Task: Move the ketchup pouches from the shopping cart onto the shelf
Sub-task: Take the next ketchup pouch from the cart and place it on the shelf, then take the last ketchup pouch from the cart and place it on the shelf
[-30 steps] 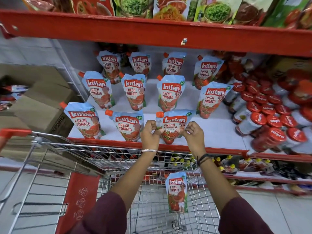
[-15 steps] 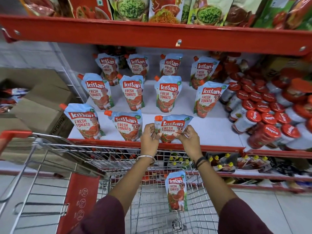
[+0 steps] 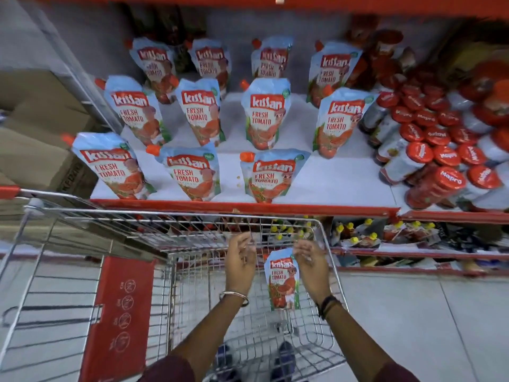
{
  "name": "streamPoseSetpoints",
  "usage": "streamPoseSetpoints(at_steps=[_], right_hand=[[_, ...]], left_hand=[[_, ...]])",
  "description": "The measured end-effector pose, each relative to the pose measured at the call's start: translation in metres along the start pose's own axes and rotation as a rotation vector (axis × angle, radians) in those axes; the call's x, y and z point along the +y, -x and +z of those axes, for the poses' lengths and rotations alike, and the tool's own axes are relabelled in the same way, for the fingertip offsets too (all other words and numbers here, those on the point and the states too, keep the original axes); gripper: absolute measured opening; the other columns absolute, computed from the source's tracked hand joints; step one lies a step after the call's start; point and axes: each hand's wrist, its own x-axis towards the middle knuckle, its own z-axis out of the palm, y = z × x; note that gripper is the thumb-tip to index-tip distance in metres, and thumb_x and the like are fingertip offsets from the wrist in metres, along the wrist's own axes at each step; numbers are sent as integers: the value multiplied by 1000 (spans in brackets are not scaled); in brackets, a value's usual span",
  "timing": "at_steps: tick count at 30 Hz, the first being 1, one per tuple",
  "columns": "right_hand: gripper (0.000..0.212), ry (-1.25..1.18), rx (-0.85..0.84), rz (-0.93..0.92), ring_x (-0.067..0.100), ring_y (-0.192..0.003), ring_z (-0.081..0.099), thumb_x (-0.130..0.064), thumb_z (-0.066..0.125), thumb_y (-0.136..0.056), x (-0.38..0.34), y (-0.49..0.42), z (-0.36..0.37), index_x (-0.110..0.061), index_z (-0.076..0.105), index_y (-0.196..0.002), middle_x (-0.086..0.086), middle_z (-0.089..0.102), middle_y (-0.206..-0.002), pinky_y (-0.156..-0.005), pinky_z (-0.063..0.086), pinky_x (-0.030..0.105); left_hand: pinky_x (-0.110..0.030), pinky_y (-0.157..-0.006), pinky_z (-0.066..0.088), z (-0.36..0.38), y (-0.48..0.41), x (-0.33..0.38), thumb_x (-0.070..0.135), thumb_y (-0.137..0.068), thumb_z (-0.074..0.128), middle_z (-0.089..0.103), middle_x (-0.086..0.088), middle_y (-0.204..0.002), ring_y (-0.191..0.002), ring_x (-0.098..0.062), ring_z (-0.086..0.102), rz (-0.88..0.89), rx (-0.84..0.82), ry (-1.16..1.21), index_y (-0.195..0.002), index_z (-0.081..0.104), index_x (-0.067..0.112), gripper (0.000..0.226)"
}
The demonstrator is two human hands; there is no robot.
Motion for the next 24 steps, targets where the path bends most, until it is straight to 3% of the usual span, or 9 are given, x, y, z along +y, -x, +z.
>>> streamPoseSetpoints(at_steps=[2, 4, 6, 8, 11, 14, 18, 20, 24], right_hand=[[12, 35, -30, 93, 31, -98, 61, 0, 57, -87, 28, -5, 4, -4, 60, -97, 9, 62, -96, -92, 51, 45], [12, 140, -116, 176, 23, -94, 64, -4, 60, -84, 62, -15, 12, 1, 62, -96, 9, 62, -99, -91, 52, 39], [9, 168, -198, 324, 12, -83, 68, 0, 64, -80, 85, -23, 19, 4, 64, -88, 6, 64, -95, -76, 56, 27], [7, 254, -255, 440, 26, -82, 70, -6, 71, -73, 111, -31, 31, -4, 65, -72, 11, 69, -89, -70, 57, 33], [35, 524, -330, 465, 35, -98, 62, -34, 68, -74, 144, -40, 46, -3, 63, -88, 21, 64, -103, -83, 57, 42], [42, 628, -303, 437, 39, -109, 54, -32, 58, -85, 147, -37, 56, 1, 55, -110, 22, 56, -117, -92, 51, 43], [40, 457, -165, 439, 34, -89, 65, -37, 54, -82, 172, -34, 61, -10, 42, -109, 17, 60, -109, -67, 61, 46], [41, 385, -133, 448, 33, -87, 66, -29, 60, -82, 180, -34, 61, -7, 40, -110, 16, 59, -107, -67, 60, 47], [37, 301, -65, 468, 29, -82, 67, -25, 62, -84, 174, -35, 59, -6, 42, -110, 13, 65, -103, -69, 60, 47]], left_hand=[[-10, -79, 46, 6, 4, -25, 2, -87, 52, 56, 12, -101, -94, -2, 57, -96, -22, -20, -112, 51, 16, 28], [-3, -68, 46, 13, 4, -54, 3, -88, 49, 54, 15, -91, -78, 6, 59, -141, -60, -140, -109, 55, 7, 22], [-6, -52, 46, 18, 2, -81, 11, -94, 41, 59, 3, -81, -61, 0, 60, -181, -48, -174, -94, 61, 3, 21], [-12, -46, 47, 24, 1, -117, 12, -95, 38, 63, -5, -69, -57, -7, 58, -293, -13, -177, -75, 66, 8, 35], [-3, -54, 45, 33, 2, -141, 1, -89, 49, 59, -1, -76, -69, -12, 57, -395, -101, -304, -82, 57, 14, 17], [-11, -67, 43, 45, 4, -167, 7, -86, 55, 53, 1, -92, -89, -18, 50, -579, -189, -270, -109, 52, 11, 23], [-29, -76, 40, 59, 5, -192, 14, -85, 58, 60, -15, -105, -88, -21, 51, -719, -254, -241, -106, 53, 7, 23], [-32, -68, 42, 66, 5, -203, 12, -83, 59, 59, -24, -105, -84, -25, 51, -808, -238, -175, -102, 49, 12, 21], [-30, -64, 43, 78, -5, -199, 13, -84, 56, 56, -13, -95, -83, -26, 53, -863, -156, -73, -109, 49, 8, 27]])
